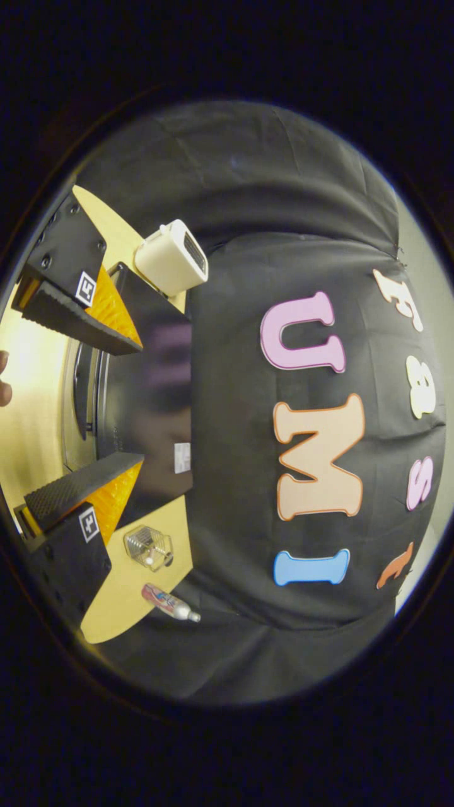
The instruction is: Open the toaster oven, put the food inside, and close the toaster oven door.
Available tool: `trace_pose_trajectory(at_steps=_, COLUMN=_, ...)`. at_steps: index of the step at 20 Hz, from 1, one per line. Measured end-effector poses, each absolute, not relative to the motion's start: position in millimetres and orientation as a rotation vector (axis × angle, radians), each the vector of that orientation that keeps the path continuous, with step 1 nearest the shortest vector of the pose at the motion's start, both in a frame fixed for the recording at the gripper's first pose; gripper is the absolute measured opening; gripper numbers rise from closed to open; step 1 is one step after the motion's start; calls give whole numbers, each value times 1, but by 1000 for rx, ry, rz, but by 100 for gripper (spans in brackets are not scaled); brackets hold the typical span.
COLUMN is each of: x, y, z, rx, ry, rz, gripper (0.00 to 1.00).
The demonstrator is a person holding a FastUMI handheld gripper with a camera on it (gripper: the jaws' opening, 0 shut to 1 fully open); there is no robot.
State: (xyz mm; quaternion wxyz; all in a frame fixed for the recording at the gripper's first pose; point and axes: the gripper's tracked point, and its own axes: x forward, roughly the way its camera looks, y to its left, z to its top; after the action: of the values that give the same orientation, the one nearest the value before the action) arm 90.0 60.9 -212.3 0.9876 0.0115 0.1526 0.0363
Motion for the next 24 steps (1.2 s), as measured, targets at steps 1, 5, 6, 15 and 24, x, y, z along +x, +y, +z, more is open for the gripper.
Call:
trace_pose_trajectory(at_steps=1, x=92, y=65, z=-220, rx=15, ry=321, rz=79, gripper=99)
trace_pose_trajectory(at_steps=5, x=97, y=79, z=-241, rx=8, ry=356, rz=104, gripper=99)
trace_pose_trajectory(at_steps=6, x=98, y=82, z=-245, rx=8, ry=359, rz=107, gripper=99)
trace_pose_trajectory(at_steps=15, x=97, y=88, z=-262, rx=-13, ry=358, rz=86, gripper=100)
trace_pose_trajectory(at_steps=24, x=52, y=88, z=-276, rx=-21, ry=393, rz=93, gripper=100)
